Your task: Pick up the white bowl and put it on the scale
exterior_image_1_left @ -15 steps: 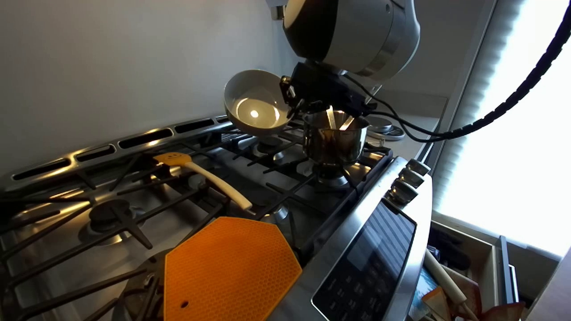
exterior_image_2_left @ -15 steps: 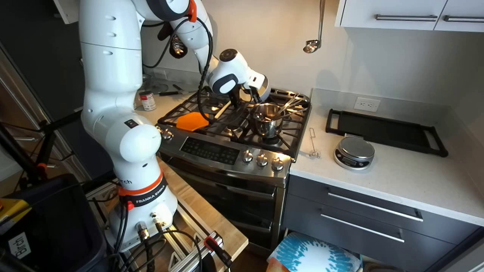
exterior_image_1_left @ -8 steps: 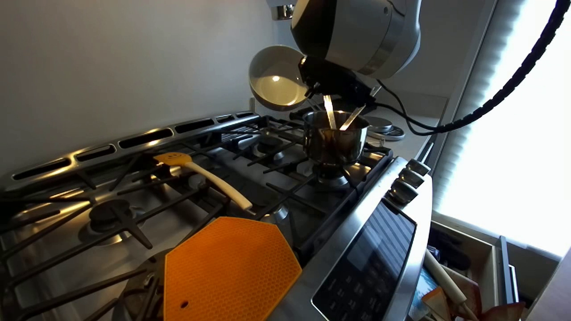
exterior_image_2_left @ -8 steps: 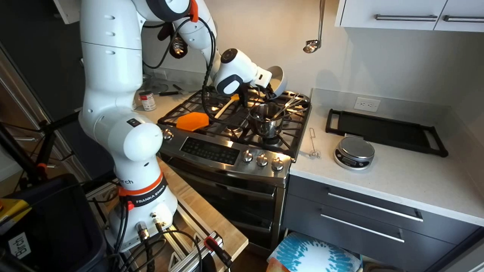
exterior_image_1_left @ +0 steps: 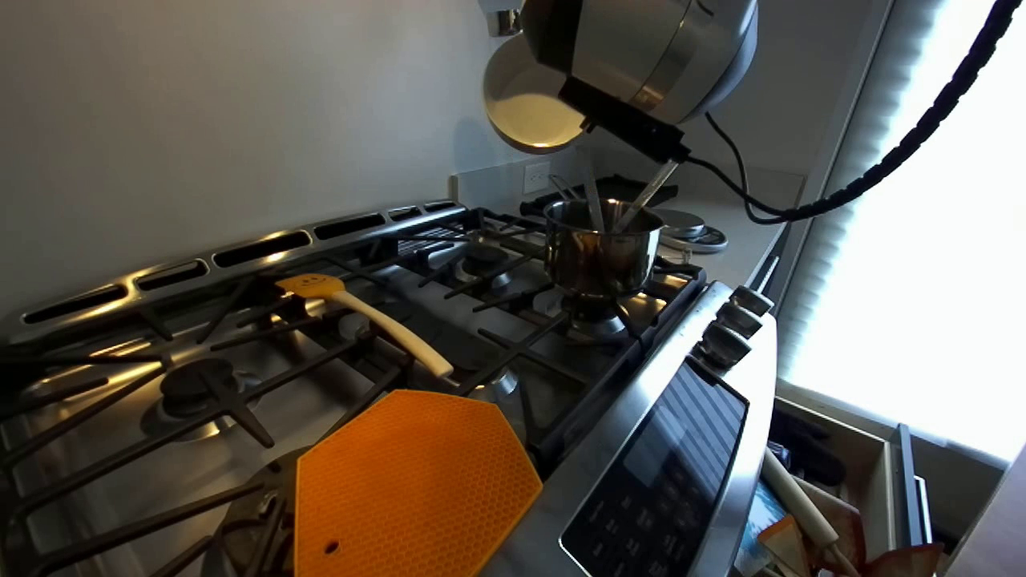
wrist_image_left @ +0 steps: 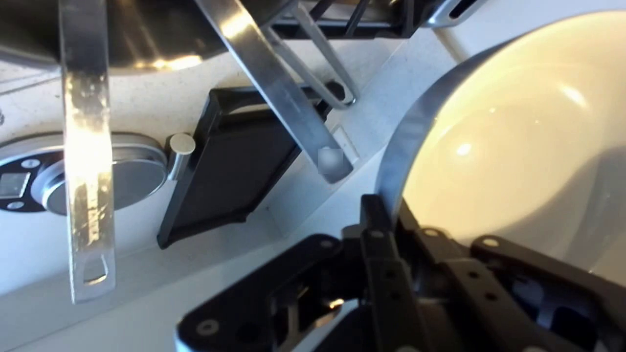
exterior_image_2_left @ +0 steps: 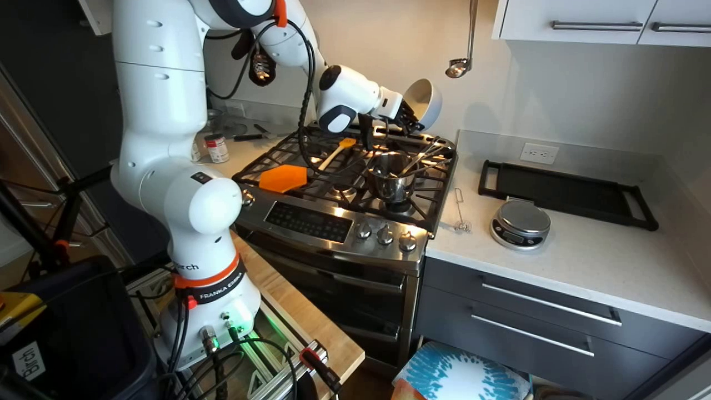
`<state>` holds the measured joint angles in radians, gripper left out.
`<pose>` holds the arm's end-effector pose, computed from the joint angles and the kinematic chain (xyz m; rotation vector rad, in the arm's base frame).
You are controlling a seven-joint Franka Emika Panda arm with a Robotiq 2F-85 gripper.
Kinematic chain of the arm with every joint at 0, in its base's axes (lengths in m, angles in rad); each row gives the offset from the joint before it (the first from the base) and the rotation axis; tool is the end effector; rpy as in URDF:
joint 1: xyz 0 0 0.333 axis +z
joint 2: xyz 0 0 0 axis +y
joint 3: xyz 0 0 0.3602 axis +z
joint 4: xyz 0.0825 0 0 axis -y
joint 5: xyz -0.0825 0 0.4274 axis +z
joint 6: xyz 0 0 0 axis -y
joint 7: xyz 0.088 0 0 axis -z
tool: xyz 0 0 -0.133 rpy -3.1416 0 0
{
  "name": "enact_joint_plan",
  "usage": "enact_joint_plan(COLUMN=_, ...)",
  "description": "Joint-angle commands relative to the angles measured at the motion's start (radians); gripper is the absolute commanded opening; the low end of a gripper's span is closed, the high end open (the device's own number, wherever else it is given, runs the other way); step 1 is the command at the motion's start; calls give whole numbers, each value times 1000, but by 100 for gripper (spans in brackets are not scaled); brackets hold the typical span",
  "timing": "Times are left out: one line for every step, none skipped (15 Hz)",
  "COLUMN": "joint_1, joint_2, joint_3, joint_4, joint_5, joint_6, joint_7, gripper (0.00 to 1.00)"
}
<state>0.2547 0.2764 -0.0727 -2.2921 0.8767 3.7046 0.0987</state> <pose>0.6028 -0.0009 0.3407 -2.3563 1.1666 -1.4716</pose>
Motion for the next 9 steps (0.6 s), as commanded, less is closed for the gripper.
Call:
enact_joint_plan(joint_1=4, joint_2=-3, joint_3=-7, joint_4=3, joint_5=31, joint_6=14, joint_7=-23, gripper=7)
enact_joint_plan(joint_1=8, joint_2=-7, joint_3=-13, joint_4=4, joint_5=55, joint_6=20, joint_7=-44, gripper=7)
enact_joint_plan(joint_1=9, joint_2=-9, joint_3=-17, joint_4=4, joint_5=65, joint_6=20, joint_7=-53, gripper=2)
enact_joint_plan(joint_1=3, joint_2=12, joint_3=-19, joint_4=16, joint_5=72, joint_6=21, joint_7=-38, gripper=2)
enact_joint_plan(joint_1=-5, joint_2=18, joint_3=-24, joint_4=18, joint_5=76, joint_6=31, joint_7=-26, gripper=2)
enact_joint_plan(joint_1=-11, joint_2=18, joint_3=-35, joint_4=15, joint_5=85, joint_6=44, joint_7=-30, gripper=2)
enact_joint_plan(joint_1=-17, joint_2=19, joint_3=-43, joint_4=12, joint_5=89, joint_6=53, joint_7=-27, gripper=2)
enact_joint_plan(joint_1=-25, joint_2=16, joint_3=-54, joint_4=11, joint_5=93, joint_6=61, joint_7=-21, gripper=2)
enact_joint_plan(joint_1=-32, joint_2=14, joint_3=-63, joint_4=8, joint_5=99, joint_6=72, joint_7=-16, gripper=2)
